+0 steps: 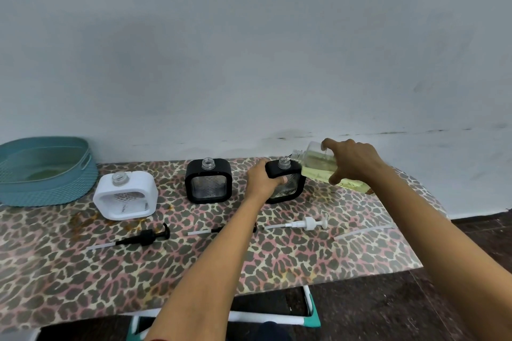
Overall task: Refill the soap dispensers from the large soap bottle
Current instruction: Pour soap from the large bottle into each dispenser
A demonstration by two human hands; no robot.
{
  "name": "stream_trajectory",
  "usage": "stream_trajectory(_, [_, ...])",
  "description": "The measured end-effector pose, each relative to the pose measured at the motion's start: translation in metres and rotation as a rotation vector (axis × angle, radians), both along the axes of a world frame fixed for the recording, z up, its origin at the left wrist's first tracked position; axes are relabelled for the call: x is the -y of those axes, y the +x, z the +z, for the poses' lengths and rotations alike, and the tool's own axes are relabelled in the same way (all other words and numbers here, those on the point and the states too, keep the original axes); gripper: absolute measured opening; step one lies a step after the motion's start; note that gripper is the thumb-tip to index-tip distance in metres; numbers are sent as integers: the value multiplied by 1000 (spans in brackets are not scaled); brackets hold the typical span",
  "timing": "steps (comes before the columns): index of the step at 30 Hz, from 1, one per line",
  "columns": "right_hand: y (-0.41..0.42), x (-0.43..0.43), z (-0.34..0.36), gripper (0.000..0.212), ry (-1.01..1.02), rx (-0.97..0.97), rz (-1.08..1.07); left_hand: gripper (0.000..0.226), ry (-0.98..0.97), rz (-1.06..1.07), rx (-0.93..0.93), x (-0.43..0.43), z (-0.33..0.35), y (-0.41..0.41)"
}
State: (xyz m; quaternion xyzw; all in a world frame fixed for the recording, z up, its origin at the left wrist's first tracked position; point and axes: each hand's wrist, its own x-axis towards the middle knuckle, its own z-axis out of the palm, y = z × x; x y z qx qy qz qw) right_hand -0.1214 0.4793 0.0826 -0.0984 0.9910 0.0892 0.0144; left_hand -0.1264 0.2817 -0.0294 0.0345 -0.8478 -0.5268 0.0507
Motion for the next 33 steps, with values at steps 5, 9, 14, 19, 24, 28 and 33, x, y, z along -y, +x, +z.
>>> stream_trajectory(5, [-1, 0, 0, 83, -2, 1, 2, 50, 9, -2, 0, 0, 0, 0])
stream_trajectory(9, [-2, 0, -1, 83, 6, -8, 7, 50, 25, -4, 6, 0, 1, 1])
stream_trajectory(14, [-2, 0, -1, 83, 21, -9, 9, 50, 34, -10, 6, 0, 3, 2])
stream_trajectory(19, [-3, -1, -1, 84, 18, -6, 12, 50, 30, -12, 2, 0, 3, 2])
stream_trajectory(24, [-3, 1, -1, 84, 26, -5, 7, 50, 23, -15, 3, 0, 4, 3])
stream_trajectory(28, [-3, 0, 0, 85, 30, -4, 7, 49, 25, -18, 2, 0, 5, 4])
stream_trajectory(33, [-4, 1, 0, 85, 37, -2, 11, 49, 25, -19, -2, 0, 5, 4])
